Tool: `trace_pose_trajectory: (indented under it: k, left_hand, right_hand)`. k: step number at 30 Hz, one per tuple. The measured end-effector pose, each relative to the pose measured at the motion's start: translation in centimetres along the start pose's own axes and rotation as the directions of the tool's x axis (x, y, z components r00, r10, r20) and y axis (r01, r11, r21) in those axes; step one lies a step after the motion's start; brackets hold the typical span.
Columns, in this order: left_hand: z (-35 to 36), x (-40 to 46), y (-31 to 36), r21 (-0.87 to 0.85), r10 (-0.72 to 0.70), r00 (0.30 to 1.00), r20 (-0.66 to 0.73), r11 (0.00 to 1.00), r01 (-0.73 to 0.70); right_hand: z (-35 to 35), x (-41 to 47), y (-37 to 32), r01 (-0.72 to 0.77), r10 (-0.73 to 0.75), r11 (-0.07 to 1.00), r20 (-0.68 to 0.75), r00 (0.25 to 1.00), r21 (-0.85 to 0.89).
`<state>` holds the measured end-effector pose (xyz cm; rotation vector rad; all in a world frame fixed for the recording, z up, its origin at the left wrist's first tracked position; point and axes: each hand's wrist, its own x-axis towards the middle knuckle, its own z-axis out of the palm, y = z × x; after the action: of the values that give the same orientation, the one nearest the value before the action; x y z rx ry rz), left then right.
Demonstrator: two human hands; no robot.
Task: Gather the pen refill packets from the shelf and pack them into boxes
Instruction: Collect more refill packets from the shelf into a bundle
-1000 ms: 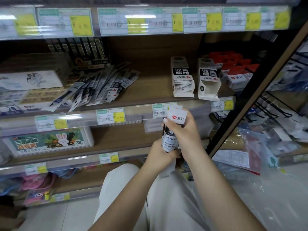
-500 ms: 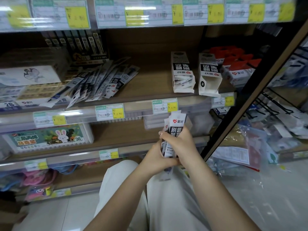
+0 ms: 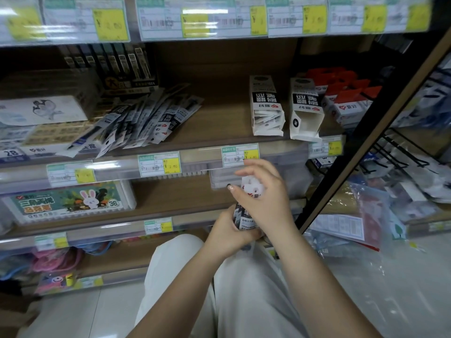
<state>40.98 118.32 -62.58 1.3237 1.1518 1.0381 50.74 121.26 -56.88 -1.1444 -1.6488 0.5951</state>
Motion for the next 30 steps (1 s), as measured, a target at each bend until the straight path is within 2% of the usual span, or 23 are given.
trace_pose_trajectory:
  k: [4,10,14,16,19,24,26,28,30]
  left_hand:
    - [0.4,0.0,0.7,0.028,-0.012,1.000,0.016,1.000,0.012]
    - [1.1,0.1,1.2,0.066,0.018,0.999,-0.042,0.998,-0.015]
    - [1.2,0.1,0.9,0.105,0.049,0.992,-0.119,0.994,-0.037]
    - [1.2,0.3,0.7,0.167,0.088,0.988,-0.123,0.984,-0.067]
    - [0.9,0.3,0.8,0.189,0.043,0.994,-0.103,0.982,-0.023]
    - [0.0,0.0,3.7,0.138,-0.009,1.000,0.020,0.990,0.006]
    - [-0.5,0.1,5.5,0.098,-0.035,0.995,0.098,0.995,0.025]
    - [-1.1,0.3,7.5,0.071,-0.064,0.974,0.219,0.996,0.049]
    - [-1.7,0.8,9.2,0.051,-0.085,0.939,0.333,0.996,0.072]
  right_hand:
    - [0.3,0.0,0.0,-0.022,0.025,0.999,-0.112,0.993,0.027]
    - [0.5,-0.2,-0.8,-0.065,0.087,0.989,-0.166,0.982,0.135]
    - [1.4,-1.0,0.1,-0.270,0.292,0.924,-0.041,0.956,0.271]
    - [2.1,-1.4,0.5,-0.385,0.399,0.887,-0.002,0.917,0.256]
    - [2.0,-1.2,0.4,-0.446,0.474,0.858,-0.056,0.879,0.253]
    - [0.7,0.2,-1.4,-0.447,0.529,0.789,-0.095,0.843,0.422]
    - [-0.6,1.0,-2.3,-0.425,0.490,0.739,0.016,0.871,0.522]
    - [-2.6,1.8,-3.2,-0.420,0.382,0.663,0.202,0.902,0.620]
    - [-4.3,2.3,-4.2,-0.446,0.261,0.672,0.375,0.890,0.591]
